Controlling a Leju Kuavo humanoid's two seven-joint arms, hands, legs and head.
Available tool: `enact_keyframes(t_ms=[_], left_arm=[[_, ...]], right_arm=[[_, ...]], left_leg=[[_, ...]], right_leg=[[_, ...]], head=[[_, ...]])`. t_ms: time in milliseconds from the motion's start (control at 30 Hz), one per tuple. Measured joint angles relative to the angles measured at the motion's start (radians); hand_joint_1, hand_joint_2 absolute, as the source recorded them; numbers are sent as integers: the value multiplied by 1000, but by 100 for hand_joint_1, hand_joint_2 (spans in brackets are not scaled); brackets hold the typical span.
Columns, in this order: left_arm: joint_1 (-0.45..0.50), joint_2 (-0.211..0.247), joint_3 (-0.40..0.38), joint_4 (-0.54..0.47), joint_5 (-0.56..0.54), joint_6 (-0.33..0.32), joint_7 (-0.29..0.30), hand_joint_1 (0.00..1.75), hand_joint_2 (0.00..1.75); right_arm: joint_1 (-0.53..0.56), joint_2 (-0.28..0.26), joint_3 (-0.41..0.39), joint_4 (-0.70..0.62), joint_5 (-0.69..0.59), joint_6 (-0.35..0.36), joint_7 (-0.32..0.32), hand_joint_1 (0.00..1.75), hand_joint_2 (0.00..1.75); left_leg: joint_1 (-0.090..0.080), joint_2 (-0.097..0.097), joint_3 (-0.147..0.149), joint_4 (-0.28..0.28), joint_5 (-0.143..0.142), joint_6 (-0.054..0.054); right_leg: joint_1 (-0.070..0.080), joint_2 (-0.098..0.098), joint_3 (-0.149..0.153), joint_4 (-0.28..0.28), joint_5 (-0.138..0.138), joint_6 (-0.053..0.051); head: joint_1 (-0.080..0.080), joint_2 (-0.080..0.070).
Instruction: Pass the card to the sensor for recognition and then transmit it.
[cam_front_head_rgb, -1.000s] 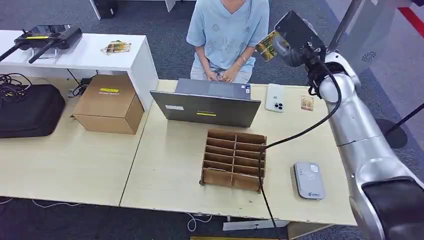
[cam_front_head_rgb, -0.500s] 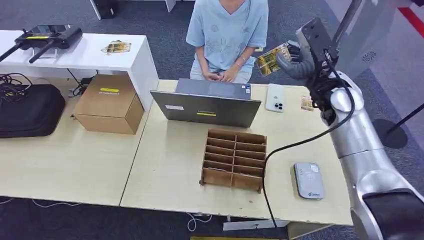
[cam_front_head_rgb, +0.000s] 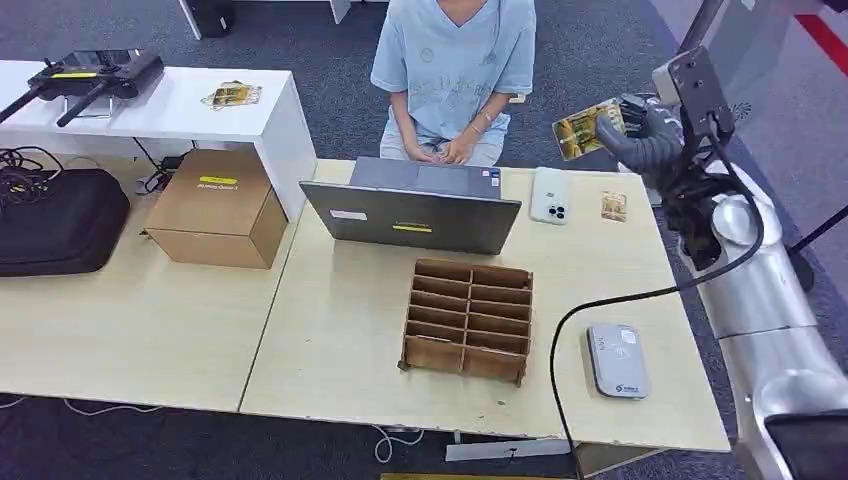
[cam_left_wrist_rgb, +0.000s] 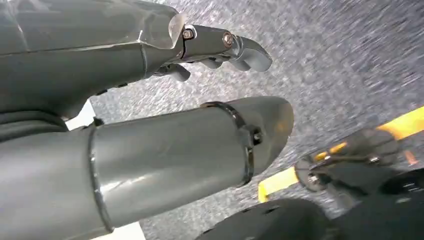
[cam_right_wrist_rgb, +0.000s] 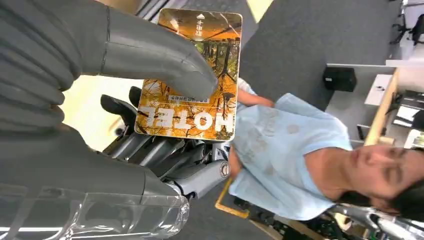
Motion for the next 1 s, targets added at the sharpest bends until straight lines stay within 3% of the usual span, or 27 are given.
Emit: enact_keyframes(t_ms=[533,767,1000], left_arm=[[21,0,12,9,16,11,-4,0,0],[23,0,14,9,23,18,-18,0,0],[-1,-1,14,9,28,28,-35,0,0]], right_arm=[[226,-119,-100,-88,-48,18,2,175,175],[278,-168,-135,-98,-68,37,-8,175,175],[308,-228,-185,-169,-106,22,35,175,175]], left_leg=[[0,-1,-1,0,0,0],[0,-1,-2,0,0,0],[0,-1,-2,0,0,0]], right_leg=[[0,-2,-1,0,0,0],[0,-2,-1,0,0,0],[0,-2,-1,0,0,0]], head=[[0,0],[0,0],[0,0]])
